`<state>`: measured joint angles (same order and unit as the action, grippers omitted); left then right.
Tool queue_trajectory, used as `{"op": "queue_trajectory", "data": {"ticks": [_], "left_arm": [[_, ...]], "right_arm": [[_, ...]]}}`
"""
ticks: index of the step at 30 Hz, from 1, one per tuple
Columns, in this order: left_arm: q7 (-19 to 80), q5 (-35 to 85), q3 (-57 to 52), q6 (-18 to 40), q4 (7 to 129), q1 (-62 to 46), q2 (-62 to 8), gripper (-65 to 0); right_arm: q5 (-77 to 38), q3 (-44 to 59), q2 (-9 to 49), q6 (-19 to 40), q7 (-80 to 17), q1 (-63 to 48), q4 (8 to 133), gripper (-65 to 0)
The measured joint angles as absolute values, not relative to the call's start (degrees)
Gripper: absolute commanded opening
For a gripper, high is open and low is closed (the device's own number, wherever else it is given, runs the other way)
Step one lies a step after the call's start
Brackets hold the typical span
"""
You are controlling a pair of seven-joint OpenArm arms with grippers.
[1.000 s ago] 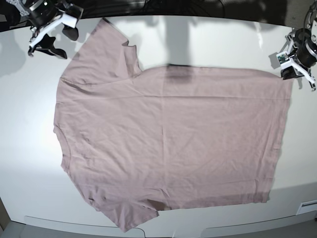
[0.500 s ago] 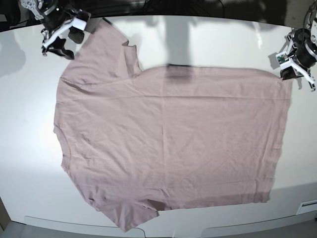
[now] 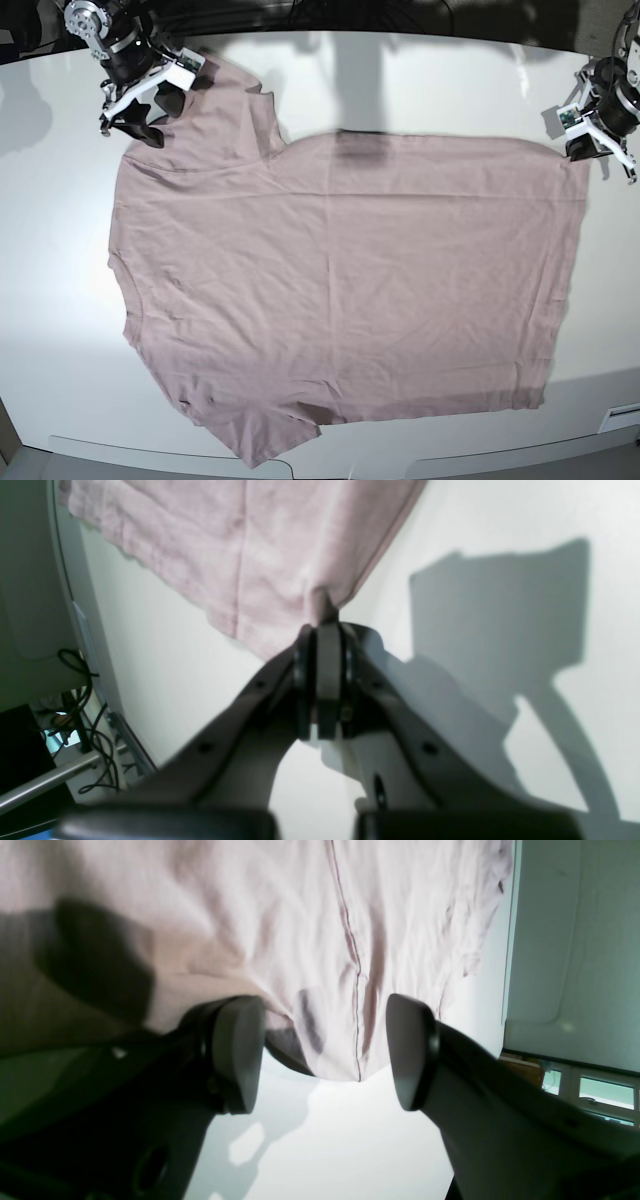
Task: Fold the T-shirt properly
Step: 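Adjust the right gripper's grip on the shoulder near the sleeve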
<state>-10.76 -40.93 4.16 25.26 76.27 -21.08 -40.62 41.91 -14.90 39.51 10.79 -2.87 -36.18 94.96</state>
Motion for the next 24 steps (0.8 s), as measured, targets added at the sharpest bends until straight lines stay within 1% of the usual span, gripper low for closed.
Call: {"op": "queue_trajectory", "data": {"ticks": [10,13,24], "left_arm": [[-10.8,-40.9,4.2,25.3,76.3,-21.1,-40.6,-65.0],[-10.8,-40.9,4.2,25.3,76.3,-21.1,-40.6,-65.0],[-10.9,-40.9,4.2,25.3,76.3,-21.1,-40.6,-65.0]], "right_arm": [[42.9,-14.7,37.6,13.9,-3.0,-35.1,95.0,-26.0],[45.6,-14.7,37.6,14.1,-5.5,-35.1,95.3,-26.0],[45.7,-15.0,42.0,14.0,-12.0,-35.1,95.4,-26.0]]}}
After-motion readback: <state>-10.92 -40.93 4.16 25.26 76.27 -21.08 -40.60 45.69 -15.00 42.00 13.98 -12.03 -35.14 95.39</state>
